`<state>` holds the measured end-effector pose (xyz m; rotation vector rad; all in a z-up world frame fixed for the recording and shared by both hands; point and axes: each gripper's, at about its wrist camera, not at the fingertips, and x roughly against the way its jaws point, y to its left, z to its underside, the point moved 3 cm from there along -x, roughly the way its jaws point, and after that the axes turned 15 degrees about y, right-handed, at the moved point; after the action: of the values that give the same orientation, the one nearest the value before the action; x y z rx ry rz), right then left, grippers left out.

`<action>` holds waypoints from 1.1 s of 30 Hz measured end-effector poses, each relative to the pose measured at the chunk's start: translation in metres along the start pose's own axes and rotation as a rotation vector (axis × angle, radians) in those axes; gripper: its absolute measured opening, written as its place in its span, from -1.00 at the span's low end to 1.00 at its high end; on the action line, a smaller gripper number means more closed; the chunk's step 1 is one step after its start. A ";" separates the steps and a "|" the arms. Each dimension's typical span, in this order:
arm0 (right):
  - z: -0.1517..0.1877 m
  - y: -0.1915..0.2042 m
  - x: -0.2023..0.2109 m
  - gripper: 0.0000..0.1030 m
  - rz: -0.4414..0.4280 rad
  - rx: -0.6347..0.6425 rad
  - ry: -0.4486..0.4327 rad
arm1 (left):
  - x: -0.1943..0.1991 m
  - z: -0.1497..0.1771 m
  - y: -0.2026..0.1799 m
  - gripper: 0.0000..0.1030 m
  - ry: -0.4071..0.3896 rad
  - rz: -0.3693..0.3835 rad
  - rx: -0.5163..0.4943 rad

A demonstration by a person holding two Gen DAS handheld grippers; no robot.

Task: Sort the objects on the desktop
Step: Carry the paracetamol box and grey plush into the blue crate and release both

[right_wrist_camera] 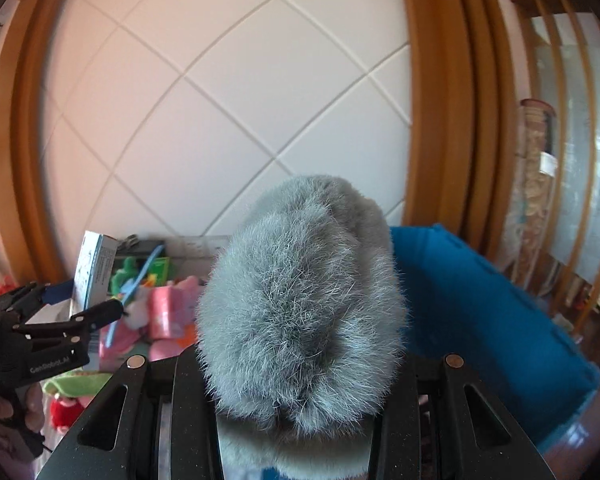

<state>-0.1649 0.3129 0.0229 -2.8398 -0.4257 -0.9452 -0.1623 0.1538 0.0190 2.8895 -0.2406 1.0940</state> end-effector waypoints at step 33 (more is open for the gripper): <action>0.059 -0.222 -0.057 -0.22 0.239 -0.050 0.254 | -0.062 -0.045 -0.223 0.41 0.178 0.018 -0.274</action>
<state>-0.2417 0.5236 -0.0531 -2.6821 -0.0351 -1.2558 -0.2018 0.3860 0.0148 2.5395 -0.3769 1.2073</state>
